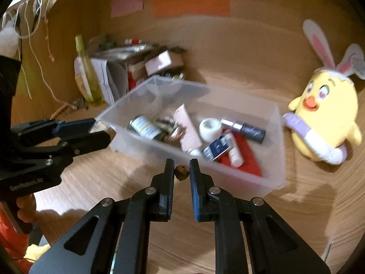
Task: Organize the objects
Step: 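Carry the cube and bead over the clear box with both tools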
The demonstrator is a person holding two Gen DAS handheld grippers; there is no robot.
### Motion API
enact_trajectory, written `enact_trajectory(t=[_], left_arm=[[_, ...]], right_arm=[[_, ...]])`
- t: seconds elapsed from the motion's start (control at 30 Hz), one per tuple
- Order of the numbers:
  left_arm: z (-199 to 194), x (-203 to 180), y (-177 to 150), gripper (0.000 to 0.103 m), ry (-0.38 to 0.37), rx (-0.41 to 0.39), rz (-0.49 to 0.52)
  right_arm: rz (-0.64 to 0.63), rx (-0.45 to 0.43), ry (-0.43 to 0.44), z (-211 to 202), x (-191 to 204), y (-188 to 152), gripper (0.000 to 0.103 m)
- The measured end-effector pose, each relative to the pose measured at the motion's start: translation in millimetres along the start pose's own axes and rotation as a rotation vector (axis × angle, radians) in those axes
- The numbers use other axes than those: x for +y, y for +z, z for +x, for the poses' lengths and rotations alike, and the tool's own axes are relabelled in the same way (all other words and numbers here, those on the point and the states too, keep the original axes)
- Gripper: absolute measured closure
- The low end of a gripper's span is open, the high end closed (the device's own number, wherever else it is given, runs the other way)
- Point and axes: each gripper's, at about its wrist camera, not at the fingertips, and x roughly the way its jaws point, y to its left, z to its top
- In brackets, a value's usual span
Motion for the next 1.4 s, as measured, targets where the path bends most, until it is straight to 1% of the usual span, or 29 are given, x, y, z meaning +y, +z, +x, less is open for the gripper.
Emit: enact_trajectory(t=[0.27,0.57,0.73,0.93,1.07,1.4], left_arm=[[-2,-5,20,0.064,0.010,-0.046,0.004],[7,-12,38,0.064,0.001,-0.055,0.009],[20,-18,42,0.064,0.001,-0.036,0.009],[43,-19,43,0.064,0.015,0.009,0.005],[54,-24,41,0.064,0.028,0.024,0.024],[76,-36,35,0.064,0.016,0.065,0.063]], right_arm=[[0.033,-0.091,-0.031,-25,-21,16,0.091],[0.066,-0.133,-0.071,-33,-44,27,0.091],[0.076,-0.118,-0.086,-26,-53,26,0.091],[0.105,-0.063,-0.091,-2,-65,18,0.091],[0.119,-0.030,-0.086,13,-71,13,0.091],[0.108,0.003,-0.066,28,-70,9,0.091]])
